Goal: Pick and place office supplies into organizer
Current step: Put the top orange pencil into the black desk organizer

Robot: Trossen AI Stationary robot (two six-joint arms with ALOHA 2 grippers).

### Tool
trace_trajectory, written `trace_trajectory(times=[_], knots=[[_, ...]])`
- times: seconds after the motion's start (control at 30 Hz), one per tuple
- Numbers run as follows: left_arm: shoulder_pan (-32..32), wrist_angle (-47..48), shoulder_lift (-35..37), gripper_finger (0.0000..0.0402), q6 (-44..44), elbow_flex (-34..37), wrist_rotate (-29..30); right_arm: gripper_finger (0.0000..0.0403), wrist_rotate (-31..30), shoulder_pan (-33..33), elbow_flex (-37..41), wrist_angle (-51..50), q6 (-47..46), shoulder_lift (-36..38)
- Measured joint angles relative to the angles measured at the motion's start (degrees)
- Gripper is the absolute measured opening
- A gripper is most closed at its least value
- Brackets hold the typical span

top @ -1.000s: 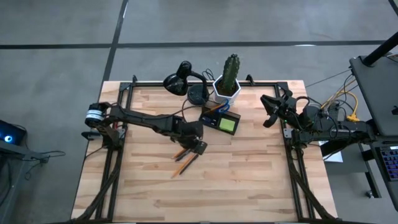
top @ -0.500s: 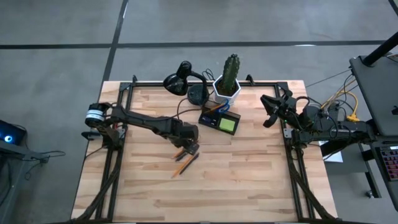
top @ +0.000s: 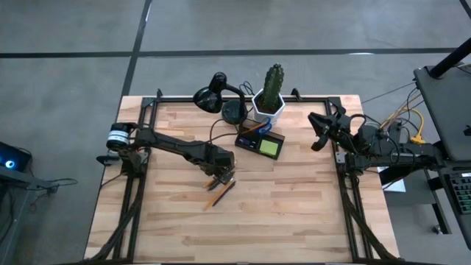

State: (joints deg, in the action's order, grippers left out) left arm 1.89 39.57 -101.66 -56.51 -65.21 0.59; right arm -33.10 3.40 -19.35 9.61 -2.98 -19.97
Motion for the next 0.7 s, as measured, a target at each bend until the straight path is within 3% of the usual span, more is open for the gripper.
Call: trace_trajectory(times=[0.5,0.7], knots=[[0.0,-0.1,-0.3,0.0138,0.5,0.1,2.0,0.0053,0.0,0.0,0.0,0.0,0.2,0.0],[0.0,-0.1,-0.3,0.0138,4.5,0.1,2.1,0.0053,0.0,0.0,0.0,0.0,0.2,0.0]])
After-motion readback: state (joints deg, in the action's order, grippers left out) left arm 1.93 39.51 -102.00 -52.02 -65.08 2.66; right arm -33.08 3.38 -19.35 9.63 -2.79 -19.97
